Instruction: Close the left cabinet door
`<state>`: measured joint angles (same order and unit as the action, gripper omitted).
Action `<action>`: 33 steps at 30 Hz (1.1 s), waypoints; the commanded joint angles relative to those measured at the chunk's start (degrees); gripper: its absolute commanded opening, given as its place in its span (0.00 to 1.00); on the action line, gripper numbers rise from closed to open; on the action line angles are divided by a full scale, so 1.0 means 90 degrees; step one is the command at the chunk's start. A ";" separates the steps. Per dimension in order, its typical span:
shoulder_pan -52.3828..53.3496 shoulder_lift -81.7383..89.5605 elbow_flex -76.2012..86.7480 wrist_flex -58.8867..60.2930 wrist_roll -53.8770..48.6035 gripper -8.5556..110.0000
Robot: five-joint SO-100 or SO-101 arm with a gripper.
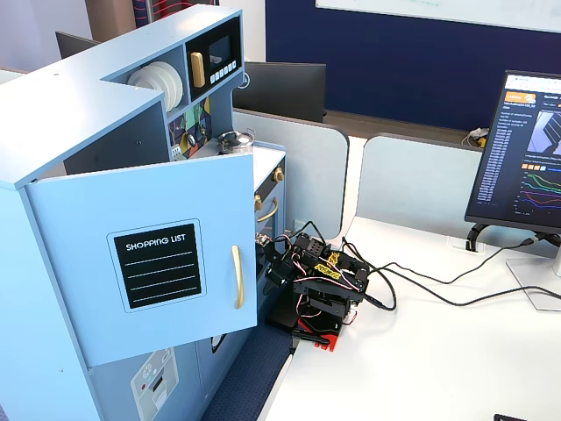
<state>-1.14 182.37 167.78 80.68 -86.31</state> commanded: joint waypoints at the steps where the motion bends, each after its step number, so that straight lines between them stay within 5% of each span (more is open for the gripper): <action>1: 0.0010 -0.0029 0.0439 0.0791 -0.0039 0.07; 15: -0.0469 -0.0039 0.0420 0.0557 -0.0137 0.07; 27: -0.4160 -0.1240 -0.1631 -0.1328 0.0479 0.07; 33: -0.5771 -0.1016 -0.2354 -0.2246 -0.0752 0.07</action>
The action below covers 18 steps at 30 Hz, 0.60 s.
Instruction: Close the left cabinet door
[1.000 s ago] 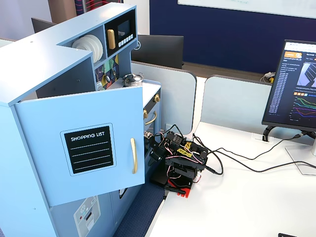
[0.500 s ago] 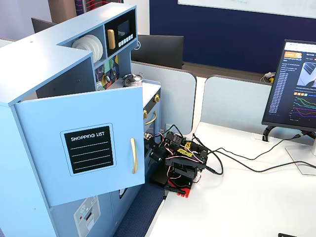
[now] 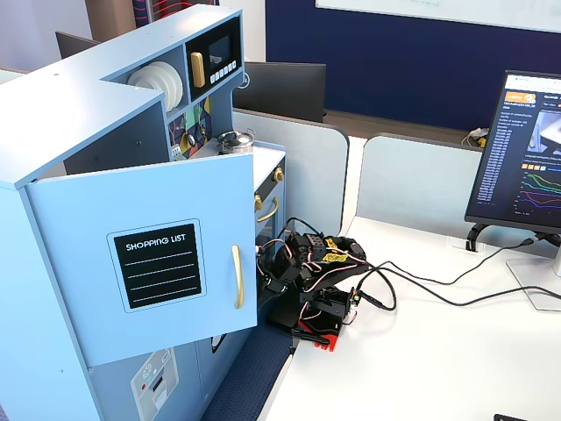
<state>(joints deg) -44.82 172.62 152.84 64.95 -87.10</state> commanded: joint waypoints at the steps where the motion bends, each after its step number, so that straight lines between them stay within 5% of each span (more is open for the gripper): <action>1: -0.1230 0.0098 -0.0771 -0.0654 -0.0820 0.07; 18: -0.4287 -0.1484 -0.3359 -0.1377 -0.2500 0.07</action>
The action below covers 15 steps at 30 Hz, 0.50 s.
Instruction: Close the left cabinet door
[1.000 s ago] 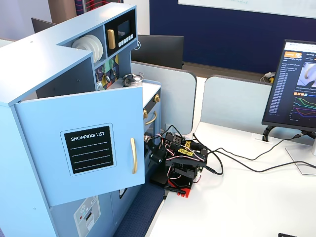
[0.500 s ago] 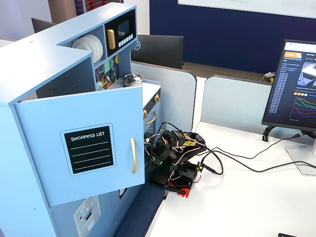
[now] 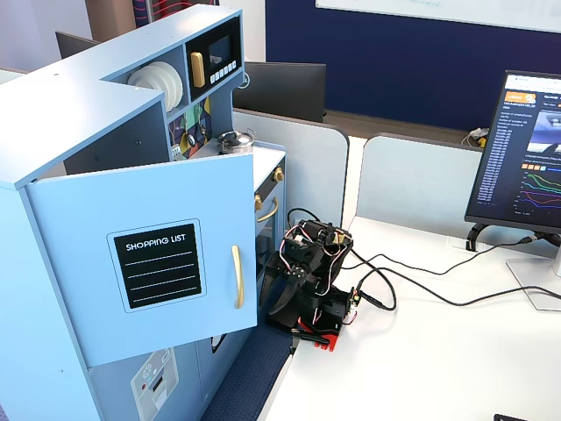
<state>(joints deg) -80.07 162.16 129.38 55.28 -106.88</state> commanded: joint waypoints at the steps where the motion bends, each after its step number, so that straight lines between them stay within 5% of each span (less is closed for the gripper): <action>1: -0.0459 -0.0391 -0.0820 -0.0391 -0.0449 0.07; 15: -0.1377 -0.1787 -0.2139 -0.0732 -0.1279 0.07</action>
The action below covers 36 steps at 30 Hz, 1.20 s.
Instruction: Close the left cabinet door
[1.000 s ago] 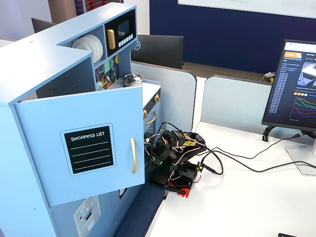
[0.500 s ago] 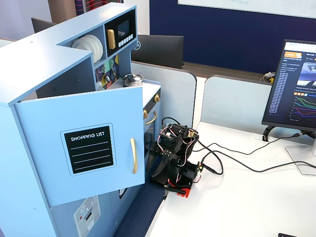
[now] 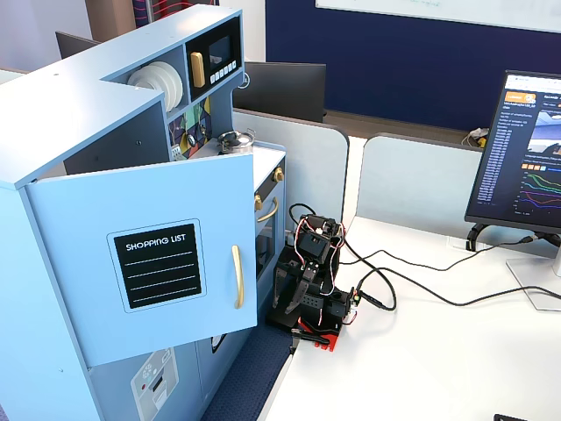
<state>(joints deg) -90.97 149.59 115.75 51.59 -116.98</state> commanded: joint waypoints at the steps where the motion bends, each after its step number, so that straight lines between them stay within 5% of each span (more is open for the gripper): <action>1: -0.0215 -0.0518 -0.0703 -0.0391 -0.0186 0.07; 16: -0.0322 -0.2471 -0.2100 -0.1240 -0.0508 0.07; 36: 0.1475 -0.2061 -0.1953 -0.1260 -0.0654 0.07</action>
<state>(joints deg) -82.00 127.71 99.76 39.99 -122.34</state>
